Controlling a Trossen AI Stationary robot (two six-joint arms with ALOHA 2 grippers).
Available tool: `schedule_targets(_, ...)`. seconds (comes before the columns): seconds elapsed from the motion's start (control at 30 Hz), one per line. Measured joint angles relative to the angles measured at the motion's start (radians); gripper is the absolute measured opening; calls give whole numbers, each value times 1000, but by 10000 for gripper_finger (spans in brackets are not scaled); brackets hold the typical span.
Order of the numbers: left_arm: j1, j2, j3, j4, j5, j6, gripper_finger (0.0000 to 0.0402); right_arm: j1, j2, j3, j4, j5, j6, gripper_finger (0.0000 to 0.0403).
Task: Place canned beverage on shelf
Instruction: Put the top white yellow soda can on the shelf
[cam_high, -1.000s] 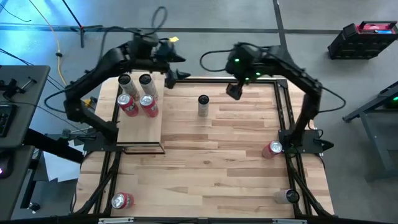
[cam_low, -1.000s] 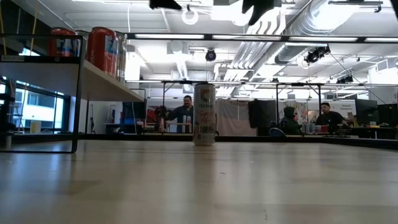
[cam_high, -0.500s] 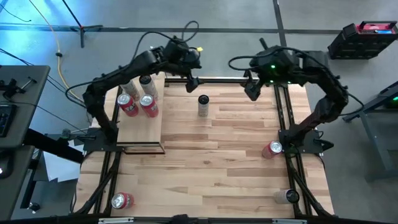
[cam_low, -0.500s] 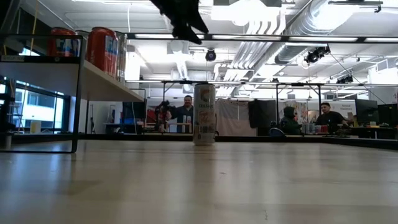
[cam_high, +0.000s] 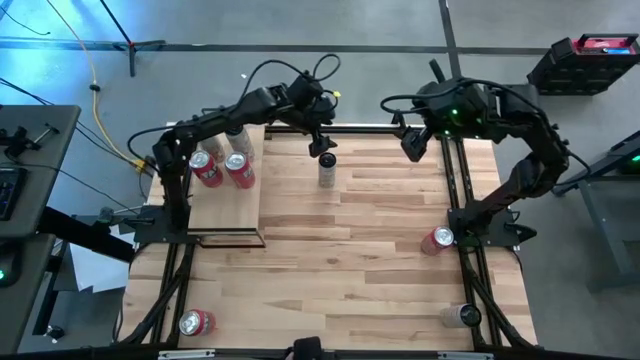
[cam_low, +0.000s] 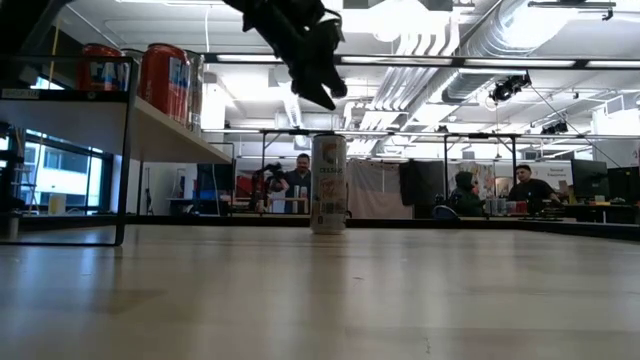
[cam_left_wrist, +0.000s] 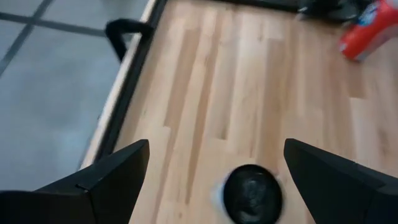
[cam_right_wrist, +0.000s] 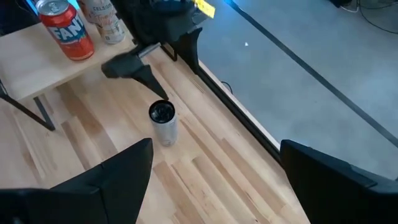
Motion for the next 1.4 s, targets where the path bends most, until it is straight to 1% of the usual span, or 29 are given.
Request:
schedule_targets(0.13,-20,18,0,-3,-16,1,365,0,1,0,0,17,-1,336)
schedule_targets(0.27,-35,40,0,-8,1,38,365,0,1,0,0,19,6,336)
schedule_targets(0.47,-41,59,-4,-42,4,45,365,3,1,0,0,18,45,336)
schedule_targets(0.57,-48,58,-4,-49,-20,44,365,3,1,0,0,16,55,336)
schedule_targets(0.67,-53,58,-4,-71,-69,38,365,3,1,0,0,16,54,336)
schedule_targets(0.83,-56,58,-32,-92,-118,-26,365,3,1,0,0,16,53,336)
schedule_targets(1.0,-70,58,-36,-95,-117,-39,365,3,1,0,0,16,52,336)
schedule_targets(1.13,-84,58,-36,-95,-116,-11,365,3,1,0,0,16,54,336)
schedule_targets(1.27,-81,58,-36,-94,-90,10,365,3,1,0,0,16,66,336)
schedule_targets(1.4,-67,58,-36,-94,-88,11,365,3,1,0,0,15,84,336)
